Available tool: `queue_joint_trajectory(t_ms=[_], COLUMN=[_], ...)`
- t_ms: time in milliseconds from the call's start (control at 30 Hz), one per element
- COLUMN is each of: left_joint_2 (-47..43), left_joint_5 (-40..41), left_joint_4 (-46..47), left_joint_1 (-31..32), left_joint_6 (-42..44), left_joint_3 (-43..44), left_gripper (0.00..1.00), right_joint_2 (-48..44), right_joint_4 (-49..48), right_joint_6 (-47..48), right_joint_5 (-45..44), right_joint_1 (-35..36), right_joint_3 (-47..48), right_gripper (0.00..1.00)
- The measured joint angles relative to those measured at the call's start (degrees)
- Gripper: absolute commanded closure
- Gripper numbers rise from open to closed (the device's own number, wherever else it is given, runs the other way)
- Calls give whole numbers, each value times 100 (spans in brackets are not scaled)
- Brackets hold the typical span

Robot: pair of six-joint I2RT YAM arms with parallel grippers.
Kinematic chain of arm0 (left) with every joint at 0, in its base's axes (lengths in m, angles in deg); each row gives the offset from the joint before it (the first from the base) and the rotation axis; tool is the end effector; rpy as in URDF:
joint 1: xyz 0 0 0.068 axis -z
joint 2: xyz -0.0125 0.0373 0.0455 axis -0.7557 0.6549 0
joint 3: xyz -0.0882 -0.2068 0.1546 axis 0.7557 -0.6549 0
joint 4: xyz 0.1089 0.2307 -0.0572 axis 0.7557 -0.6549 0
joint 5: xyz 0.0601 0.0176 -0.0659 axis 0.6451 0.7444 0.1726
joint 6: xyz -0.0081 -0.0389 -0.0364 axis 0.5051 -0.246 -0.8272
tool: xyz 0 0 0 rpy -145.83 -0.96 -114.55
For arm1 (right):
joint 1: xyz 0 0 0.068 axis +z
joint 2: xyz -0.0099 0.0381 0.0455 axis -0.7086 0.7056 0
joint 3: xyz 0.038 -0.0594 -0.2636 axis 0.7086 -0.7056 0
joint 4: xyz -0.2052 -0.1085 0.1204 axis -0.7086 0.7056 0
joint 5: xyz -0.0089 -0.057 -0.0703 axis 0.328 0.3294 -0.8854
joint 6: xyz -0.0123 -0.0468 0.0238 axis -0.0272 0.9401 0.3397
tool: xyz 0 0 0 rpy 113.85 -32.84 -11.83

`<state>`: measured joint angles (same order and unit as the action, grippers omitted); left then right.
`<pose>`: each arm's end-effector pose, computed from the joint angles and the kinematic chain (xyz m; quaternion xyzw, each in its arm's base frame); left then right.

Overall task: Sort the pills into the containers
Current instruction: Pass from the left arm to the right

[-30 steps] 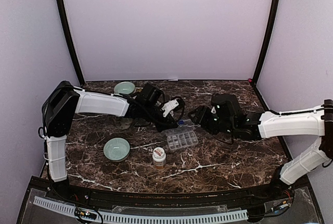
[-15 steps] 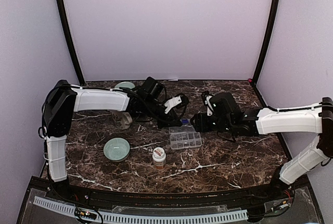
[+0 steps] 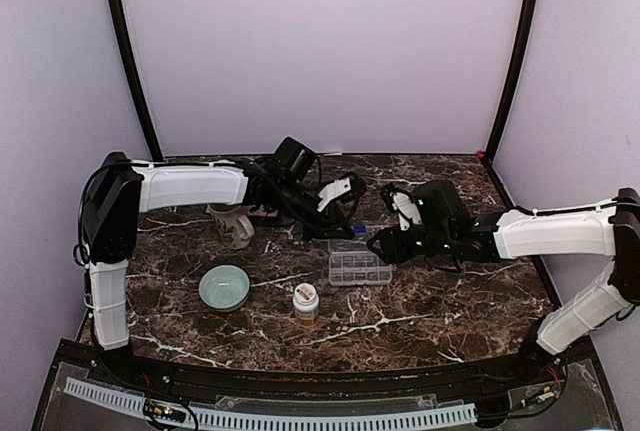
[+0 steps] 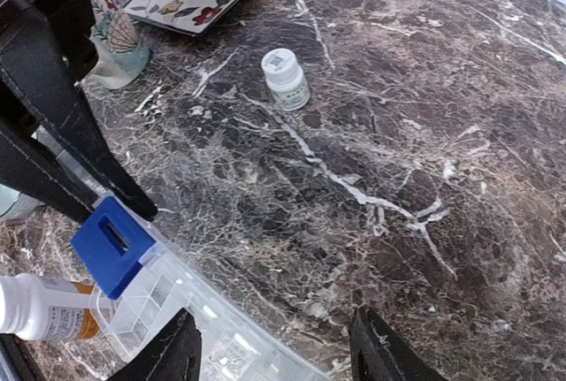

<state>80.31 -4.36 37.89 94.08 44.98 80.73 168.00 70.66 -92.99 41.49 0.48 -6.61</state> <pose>0.3092 -0.3396 0.2270 0.6050 0.6317 -0.3531 0.3320 0.2099 0.2129 0.2087 -0.2045 0.8734 0.2240 0.3809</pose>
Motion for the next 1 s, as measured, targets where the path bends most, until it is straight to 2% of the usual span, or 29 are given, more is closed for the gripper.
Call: queue_joint_trajectory(t_ms=[200,400,500,567,700,800,1000], left_joint_2=[31,107,168,203,225,225,221], left_joint_5=[-175,-365,-372,-378,-251,-149,-22], left_joint_4=[-245,-474,-494,-470,-330,-142,564], left_joint_1=[-20,-55,-122,-168,-195,-203,-260], left_joint_6=[120,186,208,184,31,-149,-669], left_joint_3=[227,363,389,389,389,378,129], left_gripper=[100,100,88,80,72,59,53], right_joint_2=[0,59,127,170,212,212,214], right_joint_4=[-236,-365,-393,-452,-640,-833,-1014], right_joint_6=[284,461,544,564,586,579,579], right_joint_5=[619,1075,1327,1488,1661,1720,1722], right_joint_1=[-105,-243,-308,-315,-382,-442,-562], right_joint_3=[-37,-37,-39,-46,-103,-179,-339], right_gripper=[57,87,98,100,100,100,100])
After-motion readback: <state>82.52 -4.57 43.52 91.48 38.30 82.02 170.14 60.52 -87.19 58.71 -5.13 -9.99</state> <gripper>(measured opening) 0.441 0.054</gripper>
